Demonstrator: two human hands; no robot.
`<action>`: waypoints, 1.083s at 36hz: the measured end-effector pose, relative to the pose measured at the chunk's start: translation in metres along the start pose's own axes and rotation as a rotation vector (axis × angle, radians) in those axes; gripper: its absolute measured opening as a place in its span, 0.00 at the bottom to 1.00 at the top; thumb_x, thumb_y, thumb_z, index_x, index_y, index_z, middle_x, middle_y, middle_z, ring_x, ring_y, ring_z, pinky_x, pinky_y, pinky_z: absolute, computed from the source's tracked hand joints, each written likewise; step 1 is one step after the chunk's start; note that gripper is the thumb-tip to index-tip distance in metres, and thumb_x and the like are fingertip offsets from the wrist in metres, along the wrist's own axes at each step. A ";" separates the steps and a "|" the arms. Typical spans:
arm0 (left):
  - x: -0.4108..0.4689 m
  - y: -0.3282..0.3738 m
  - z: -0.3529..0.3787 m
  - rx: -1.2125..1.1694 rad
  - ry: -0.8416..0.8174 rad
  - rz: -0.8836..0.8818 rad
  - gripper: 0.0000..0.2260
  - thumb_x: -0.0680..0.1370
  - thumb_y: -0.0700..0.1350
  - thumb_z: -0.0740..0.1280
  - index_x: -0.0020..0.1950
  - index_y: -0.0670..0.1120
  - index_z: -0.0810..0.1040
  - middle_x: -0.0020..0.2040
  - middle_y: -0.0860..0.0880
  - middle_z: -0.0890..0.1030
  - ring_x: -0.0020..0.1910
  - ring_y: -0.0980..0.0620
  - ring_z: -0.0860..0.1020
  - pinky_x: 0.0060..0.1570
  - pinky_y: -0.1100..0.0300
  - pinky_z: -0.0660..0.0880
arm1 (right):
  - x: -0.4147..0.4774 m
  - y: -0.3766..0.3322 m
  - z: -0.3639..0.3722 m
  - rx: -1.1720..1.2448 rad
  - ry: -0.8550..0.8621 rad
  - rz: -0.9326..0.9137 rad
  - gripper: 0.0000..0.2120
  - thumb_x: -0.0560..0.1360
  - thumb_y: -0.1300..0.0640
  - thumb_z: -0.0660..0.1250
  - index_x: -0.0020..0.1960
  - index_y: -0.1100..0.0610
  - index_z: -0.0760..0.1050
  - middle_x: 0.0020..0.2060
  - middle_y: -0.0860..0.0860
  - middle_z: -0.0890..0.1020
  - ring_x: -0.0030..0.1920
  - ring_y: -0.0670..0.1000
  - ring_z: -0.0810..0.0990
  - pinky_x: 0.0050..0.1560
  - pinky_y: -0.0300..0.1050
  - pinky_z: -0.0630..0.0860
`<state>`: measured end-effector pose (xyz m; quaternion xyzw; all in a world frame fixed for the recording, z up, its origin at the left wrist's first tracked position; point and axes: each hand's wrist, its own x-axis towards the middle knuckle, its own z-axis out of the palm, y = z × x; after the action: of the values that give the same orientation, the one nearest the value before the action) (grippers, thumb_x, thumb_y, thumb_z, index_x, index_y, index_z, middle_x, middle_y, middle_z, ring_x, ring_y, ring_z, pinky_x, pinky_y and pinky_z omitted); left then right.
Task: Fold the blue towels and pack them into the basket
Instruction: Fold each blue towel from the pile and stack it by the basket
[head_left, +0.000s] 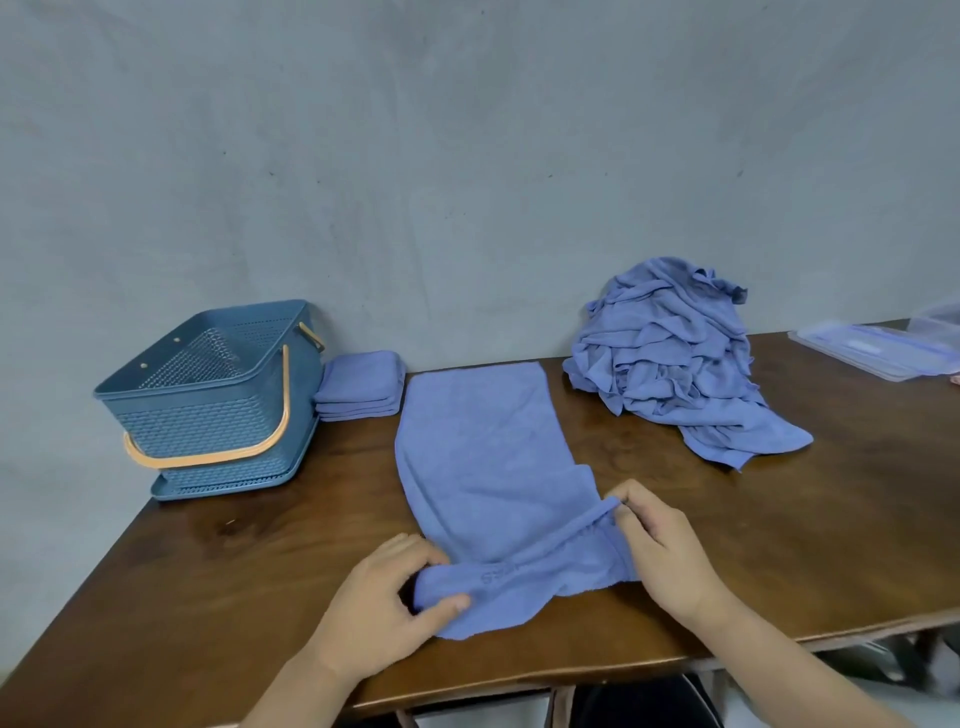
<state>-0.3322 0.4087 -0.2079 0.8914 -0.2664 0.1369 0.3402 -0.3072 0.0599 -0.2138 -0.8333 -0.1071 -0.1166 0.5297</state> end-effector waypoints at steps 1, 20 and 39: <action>0.001 0.000 0.000 0.002 -0.051 0.017 0.12 0.76 0.64 0.76 0.50 0.59 0.79 0.46 0.62 0.78 0.48 0.58 0.77 0.48 0.64 0.73 | 0.000 0.001 0.001 -0.024 0.003 0.011 0.12 0.87 0.57 0.59 0.48 0.53 0.77 0.37 0.52 0.79 0.40 0.61 0.77 0.41 0.55 0.74; 0.000 0.013 -0.008 -0.535 0.220 -0.271 0.05 0.77 0.47 0.75 0.45 0.48 0.82 0.47 0.45 0.86 0.49 0.49 0.85 0.50 0.59 0.79 | 0.008 -0.017 -0.006 0.266 -0.053 0.091 0.08 0.83 0.58 0.69 0.54 0.48 0.86 0.40 0.53 0.84 0.40 0.55 0.82 0.44 0.46 0.76; 0.026 -0.022 -0.011 -0.044 0.110 -0.413 0.07 0.84 0.47 0.68 0.46 0.53 0.75 0.32 0.48 0.69 0.30 0.58 0.66 0.34 0.59 0.66 | 0.027 -0.008 0.008 0.048 -0.217 0.229 0.15 0.85 0.56 0.66 0.66 0.39 0.76 0.47 0.45 0.86 0.41 0.51 0.85 0.46 0.52 0.83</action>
<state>-0.2991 0.4199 -0.2009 0.9106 -0.0622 0.1070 0.3942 -0.2836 0.0723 -0.2016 -0.8349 -0.0707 0.0381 0.5446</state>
